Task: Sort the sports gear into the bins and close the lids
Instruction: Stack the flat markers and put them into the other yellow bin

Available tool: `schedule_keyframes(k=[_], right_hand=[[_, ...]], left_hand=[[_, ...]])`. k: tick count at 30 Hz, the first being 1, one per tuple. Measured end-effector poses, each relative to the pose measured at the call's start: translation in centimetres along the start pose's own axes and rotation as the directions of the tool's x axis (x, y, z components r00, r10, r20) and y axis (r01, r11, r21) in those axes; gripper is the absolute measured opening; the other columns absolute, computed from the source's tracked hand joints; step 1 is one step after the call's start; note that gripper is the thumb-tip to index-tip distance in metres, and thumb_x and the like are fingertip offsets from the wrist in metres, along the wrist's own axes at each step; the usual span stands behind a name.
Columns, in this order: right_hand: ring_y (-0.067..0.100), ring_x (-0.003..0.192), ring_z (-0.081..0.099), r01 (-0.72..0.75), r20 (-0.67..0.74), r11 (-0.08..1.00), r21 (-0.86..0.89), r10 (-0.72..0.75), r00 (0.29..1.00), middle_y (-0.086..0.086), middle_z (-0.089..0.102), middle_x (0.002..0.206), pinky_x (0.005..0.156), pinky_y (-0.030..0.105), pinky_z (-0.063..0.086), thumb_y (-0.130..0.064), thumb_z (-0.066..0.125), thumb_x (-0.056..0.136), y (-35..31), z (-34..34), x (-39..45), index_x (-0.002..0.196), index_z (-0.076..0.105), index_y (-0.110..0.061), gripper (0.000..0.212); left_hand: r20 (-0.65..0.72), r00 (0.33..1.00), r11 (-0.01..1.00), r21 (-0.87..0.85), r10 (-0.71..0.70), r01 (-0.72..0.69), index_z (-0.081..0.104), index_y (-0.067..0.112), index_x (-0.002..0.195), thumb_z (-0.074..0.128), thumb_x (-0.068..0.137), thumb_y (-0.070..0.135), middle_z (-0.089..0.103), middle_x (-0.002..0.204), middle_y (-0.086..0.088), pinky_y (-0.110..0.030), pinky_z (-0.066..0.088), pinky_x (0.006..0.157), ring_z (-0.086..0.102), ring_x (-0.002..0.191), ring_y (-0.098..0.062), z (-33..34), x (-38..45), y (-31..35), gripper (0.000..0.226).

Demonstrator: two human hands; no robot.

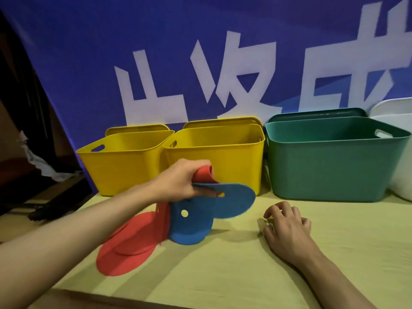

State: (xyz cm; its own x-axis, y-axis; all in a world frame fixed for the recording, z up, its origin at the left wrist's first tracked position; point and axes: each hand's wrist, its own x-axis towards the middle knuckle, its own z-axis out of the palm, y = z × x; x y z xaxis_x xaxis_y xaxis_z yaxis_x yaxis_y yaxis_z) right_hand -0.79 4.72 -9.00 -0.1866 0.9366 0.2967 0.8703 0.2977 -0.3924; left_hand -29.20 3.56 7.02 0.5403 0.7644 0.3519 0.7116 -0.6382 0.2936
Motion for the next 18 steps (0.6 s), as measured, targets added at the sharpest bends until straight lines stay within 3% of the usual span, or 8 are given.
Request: schedule_keyframes(k=[4, 8, 11, 15, 16, 18], right_hand=[[0.008, 0.111, 0.033, 0.015, 0.008, 1.000, -0.020, -0.015, 1.000, -0.011, 0.037, 0.127, 0.096, 0.038, 0.031, -0.042, 0.046, 0.098, -0.3, -0.1, -0.1, 0.118, 0.046, -0.040, 0.020], [0.008, 0.117, 0.033, 0.018, 0.059, 0.999, -0.050, -0.015, 0.998, -0.010, 0.035, 0.135, 0.103, 0.039, 0.033, -0.047, 0.045, 0.099, -0.3, -0.3, -0.1, 0.126, 0.045, -0.038, 0.028], [0.008, 0.119, 0.034, 0.019, 0.081, 0.998, -0.065, -0.014, 0.997, -0.010, 0.035, 0.137, 0.104, 0.039, 0.034, -0.050, 0.043, 0.099, -0.4, -0.3, -0.2, 0.129, 0.043, -0.038, 0.031], [0.005, 0.118, 0.032, 0.033, 0.093, 0.998, -0.062, -0.027, 0.995, -0.013, 0.032, 0.136, 0.105, 0.038, 0.034, -0.050, 0.043, 0.099, -0.5, -0.3, 0.1, 0.125, 0.041, -0.042, 0.028], [0.004, 0.118, 0.032, 0.029, 0.100, 0.998, -0.062, -0.023, 0.995, -0.014, 0.031, 0.135, 0.105, 0.037, 0.034, -0.051, 0.044, 0.099, -0.5, -0.4, 0.1, 0.125, 0.040, -0.043, 0.027], [0.004, 0.119, 0.032, 0.016, 0.107, 0.997, -0.074, -0.008, 0.994, -0.015, 0.031, 0.135, 0.105, 0.036, 0.035, -0.053, 0.046, 0.097, -0.7, -0.4, 0.4, 0.124, 0.040, -0.045, 0.028]], left_hand=[[-0.155, 0.986, 0.998, 0.033, -0.054, 0.060, 0.065, 0.025, 0.094, 0.084, 0.072, 0.060, 0.068, 0.087, 0.009, -0.035, 0.053, 0.066, 0.065, 0.081, -0.013, -4.9, 1.5, -0.2, 0.045], [-0.224, 0.965, 0.987, 0.051, -0.139, 0.154, 0.061, 0.039, 0.098, 0.082, 0.072, 0.053, 0.066, 0.095, 0.019, -0.013, 0.051, 0.063, 0.063, 0.089, 0.006, -9.9, 2.7, -0.4, 0.037], [-0.321, 0.917, 0.965, 0.029, -0.237, 0.260, 0.061, 0.040, 0.107, 0.083, 0.073, 0.057, 0.065, 0.103, 0.022, -0.012, 0.050, 0.063, 0.063, 0.092, 0.009, -14.2, 3.1, -2.0, 0.044], [-0.412, 0.817, 0.894, 0.012, -0.403, 0.447, 0.064, 0.031, 0.125, 0.075, 0.062, 0.082, 0.071, 0.115, 0.010, -0.032, 0.057, 0.075, 0.068, 0.101, -0.010, -19.7, 3.3, -7.9, 0.082], [-0.412, 0.767, 0.837, 0.018, -0.492, 0.547, 0.059, 0.025, 0.131, 0.072, 0.063, 0.084, 0.069, 0.121, 0.003, -0.034, 0.056, 0.077, 0.067, 0.106, -0.018, -20.2, 3.3, -9.9, 0.092], [-0.387, 0.590, 0.604, 0.098, -0.709, 0.791, 0.036, 0.012, 0.150, 0.061, 0.066, 0.086, 0.053, 0.144, -0.017, -0.048, 0.053, 0.092, 0.055, 0.125, -0.037, -19.9, 3.1, -14.0, 0.115]])
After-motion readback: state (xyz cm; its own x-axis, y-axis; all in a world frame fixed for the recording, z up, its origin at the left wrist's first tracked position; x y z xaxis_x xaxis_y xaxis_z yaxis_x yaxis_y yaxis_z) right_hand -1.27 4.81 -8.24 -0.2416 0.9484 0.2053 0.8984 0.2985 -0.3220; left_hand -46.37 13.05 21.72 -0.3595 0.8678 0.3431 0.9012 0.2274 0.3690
